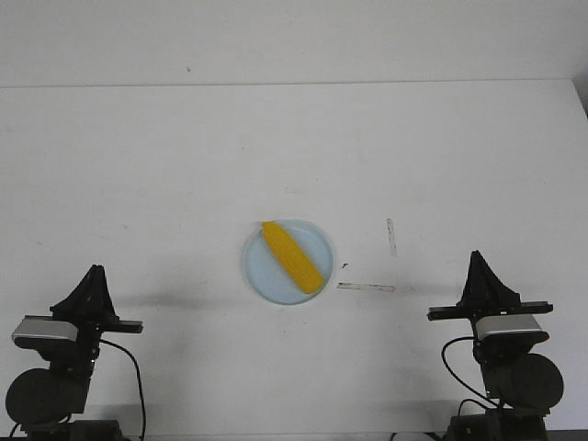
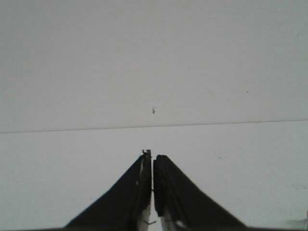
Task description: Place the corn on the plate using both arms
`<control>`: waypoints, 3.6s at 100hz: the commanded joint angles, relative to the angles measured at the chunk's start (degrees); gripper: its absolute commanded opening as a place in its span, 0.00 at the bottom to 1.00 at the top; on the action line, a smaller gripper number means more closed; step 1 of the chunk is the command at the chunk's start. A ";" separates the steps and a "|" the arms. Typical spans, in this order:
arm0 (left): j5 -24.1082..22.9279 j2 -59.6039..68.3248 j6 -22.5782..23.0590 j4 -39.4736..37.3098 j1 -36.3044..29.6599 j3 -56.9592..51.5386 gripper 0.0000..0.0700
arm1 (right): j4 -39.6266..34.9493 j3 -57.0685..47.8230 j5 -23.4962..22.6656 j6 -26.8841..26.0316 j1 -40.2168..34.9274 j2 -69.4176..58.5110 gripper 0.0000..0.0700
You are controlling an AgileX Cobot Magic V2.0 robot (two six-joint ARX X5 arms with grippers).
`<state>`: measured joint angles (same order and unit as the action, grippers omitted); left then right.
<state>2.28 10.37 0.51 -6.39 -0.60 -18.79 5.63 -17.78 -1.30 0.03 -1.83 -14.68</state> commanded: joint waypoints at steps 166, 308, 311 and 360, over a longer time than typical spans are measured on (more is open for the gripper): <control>-2.78 -10.21 0.00 -4.70 0.24 18.03 0.00 | 0.90 -0.11 0.20 -1.46 -0.04 0.07 0.01; -2.75 -10.21 0.00 -3.65 0.26 18.03 0.00 | -0.26 -0.04 0.22 -1.44 0.04 0.68 0.01; -2.75 -10.21 0.00 -3.65 0.26 18.03 0.00 | -1.25 -0.04 0.20 -1.44 0.02 1.36 0.01; -2.78 -10.19 0.00 -3.63 0.26 18.03 0.00 | 1.53 13.27 0.87 -1.73 0.02 11.96 0.01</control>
<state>-0.32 0.27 0.51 -9.23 -0.38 -1.96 6.50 -5.34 -0.54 -0.91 -1.83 -3.73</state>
